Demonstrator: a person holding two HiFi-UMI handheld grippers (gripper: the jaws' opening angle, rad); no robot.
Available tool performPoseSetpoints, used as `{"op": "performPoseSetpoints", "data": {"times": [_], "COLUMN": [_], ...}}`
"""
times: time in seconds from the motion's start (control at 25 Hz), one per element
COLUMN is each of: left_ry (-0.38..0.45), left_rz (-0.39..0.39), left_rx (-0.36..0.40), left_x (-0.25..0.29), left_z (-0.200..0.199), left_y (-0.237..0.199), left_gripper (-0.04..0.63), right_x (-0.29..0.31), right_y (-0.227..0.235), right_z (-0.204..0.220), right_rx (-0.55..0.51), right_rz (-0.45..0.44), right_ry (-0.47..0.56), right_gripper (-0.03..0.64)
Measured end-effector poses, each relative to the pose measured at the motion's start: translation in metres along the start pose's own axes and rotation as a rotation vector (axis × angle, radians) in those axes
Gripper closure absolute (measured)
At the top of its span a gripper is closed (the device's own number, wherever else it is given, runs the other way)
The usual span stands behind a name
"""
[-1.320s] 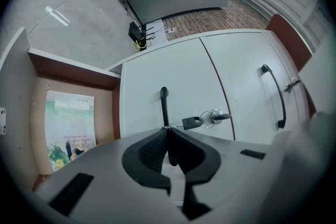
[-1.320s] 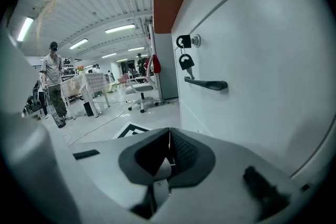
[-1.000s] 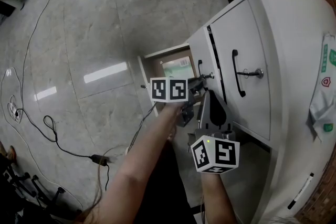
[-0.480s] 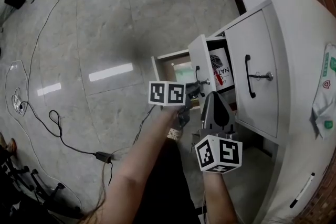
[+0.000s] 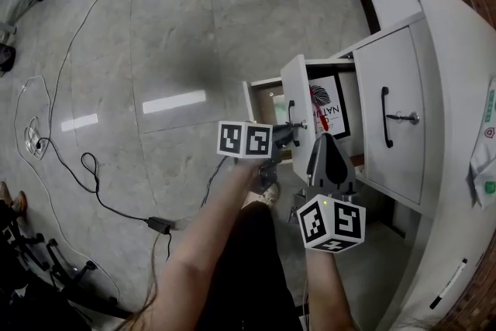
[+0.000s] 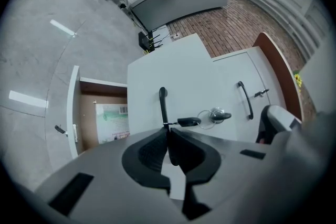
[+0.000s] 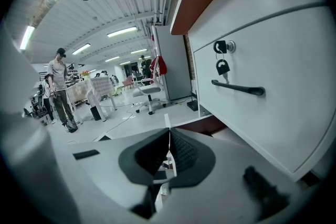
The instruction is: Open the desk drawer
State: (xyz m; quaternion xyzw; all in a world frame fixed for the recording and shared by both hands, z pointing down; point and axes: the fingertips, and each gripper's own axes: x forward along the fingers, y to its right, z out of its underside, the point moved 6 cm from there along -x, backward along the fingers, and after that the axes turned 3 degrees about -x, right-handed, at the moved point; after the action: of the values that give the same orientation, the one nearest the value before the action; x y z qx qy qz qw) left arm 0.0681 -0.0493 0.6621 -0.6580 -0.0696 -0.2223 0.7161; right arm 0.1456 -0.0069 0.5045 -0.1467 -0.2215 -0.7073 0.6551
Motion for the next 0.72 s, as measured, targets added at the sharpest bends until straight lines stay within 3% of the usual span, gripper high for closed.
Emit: {"op": "performPoseSetpoints", "data": {"times": [0.72], "left_ry": [0.036], "left_rz": [-0.103], "left_rx": [-0.031], "left_x": [-0.078], "left_z": [0.005], "left_y": [-0.031], "left_gripper": [0.572], "right_x": [0.0], "right_y": [-0.03], "right_z": [0.002], "right_rx": [0.043], "right_rz": [-0.04], "right_ry": [-0.02], "right_gripper": [0.604]}}
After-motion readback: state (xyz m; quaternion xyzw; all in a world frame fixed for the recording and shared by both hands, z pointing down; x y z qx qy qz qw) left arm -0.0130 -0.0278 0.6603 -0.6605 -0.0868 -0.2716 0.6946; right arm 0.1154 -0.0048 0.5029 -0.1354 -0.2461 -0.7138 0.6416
